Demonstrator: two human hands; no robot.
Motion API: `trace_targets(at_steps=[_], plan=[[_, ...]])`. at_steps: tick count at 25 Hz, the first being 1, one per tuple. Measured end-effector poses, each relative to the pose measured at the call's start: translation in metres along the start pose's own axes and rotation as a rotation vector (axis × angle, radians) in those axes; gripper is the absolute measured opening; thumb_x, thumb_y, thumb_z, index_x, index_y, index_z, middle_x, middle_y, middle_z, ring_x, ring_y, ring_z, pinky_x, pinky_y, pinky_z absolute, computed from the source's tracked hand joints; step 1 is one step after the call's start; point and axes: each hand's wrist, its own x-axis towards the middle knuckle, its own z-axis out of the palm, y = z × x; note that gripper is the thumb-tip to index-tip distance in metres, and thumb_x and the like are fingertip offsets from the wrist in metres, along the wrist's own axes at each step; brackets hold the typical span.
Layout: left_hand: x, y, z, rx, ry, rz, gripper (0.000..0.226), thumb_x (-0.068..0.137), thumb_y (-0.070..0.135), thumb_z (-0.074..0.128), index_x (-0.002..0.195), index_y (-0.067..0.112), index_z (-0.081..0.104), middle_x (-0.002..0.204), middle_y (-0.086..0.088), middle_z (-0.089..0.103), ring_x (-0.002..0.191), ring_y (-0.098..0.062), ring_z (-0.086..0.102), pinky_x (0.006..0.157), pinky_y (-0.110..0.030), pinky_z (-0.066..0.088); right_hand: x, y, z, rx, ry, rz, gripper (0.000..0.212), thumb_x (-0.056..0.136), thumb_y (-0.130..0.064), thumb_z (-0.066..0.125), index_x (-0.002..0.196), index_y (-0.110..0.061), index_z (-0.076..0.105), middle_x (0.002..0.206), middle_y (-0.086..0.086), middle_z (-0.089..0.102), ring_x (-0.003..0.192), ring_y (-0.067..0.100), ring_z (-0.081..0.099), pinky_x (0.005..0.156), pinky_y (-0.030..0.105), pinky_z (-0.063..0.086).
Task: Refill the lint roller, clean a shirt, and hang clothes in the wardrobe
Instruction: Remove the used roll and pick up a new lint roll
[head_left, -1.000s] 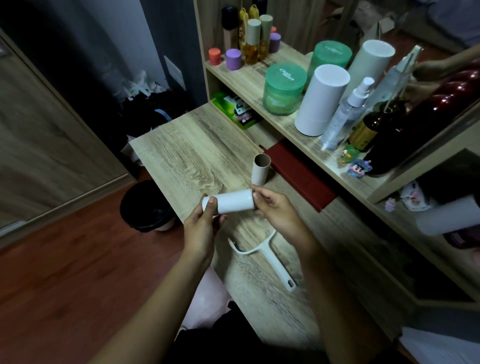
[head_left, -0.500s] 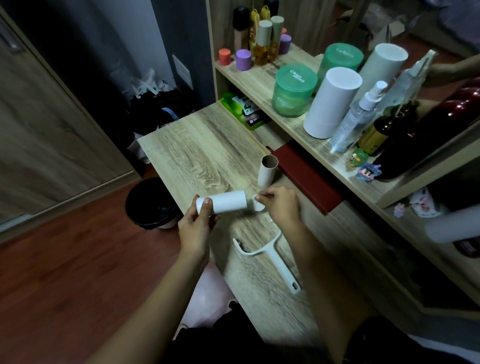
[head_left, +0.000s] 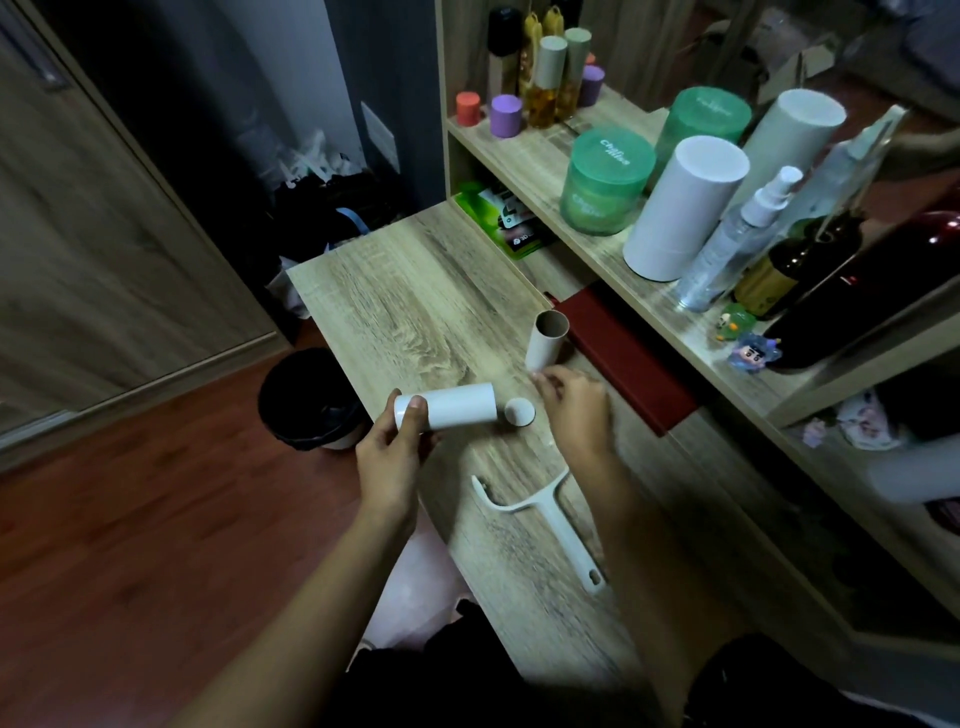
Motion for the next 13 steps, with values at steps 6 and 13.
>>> trace_targets(at_steps=[6, 13], plan=[[-0.009, -0.005, 0.015, 0.008, -0.122, -0.049, 0.034, 0.091, 0.018, 0.058, 0.125, 0.012, 0.057, 0.121, 0.005, 0.061, 0.092, -0.013, 0.063, 0.068, -0.018, 0.055, -0.043, -0.030, -0.033, 0.212, -0.222, 0.002, 0.039, 0.093, -0.047, 0.038, 0.103, -0.017, 0.061, 0.079, 0.001, 0.060, 0.070, 0.015, 0.059, 0.056, 0.022, 0.040], [-0.009, -0.007, 0.019, 0.072, -0.200, -0.171, 0.013, 0.094, 0.019, 0.055, 0.095, 0.017, 0.068, 0.093, -0.008, 0.067, 0.078, -0.017, 0.063, 0.070, -0.025, 0.055, -0.052, -0.025, -0.035, 0.407, -0.200, 0.112, 0.027, 0.087, -0.037, 0.059, 0.103, -0.015, 0.057, 0.091, 0.008, 0.070, 0.061, 0.012, 0.069, 0.061, 0.026, 0.057]])
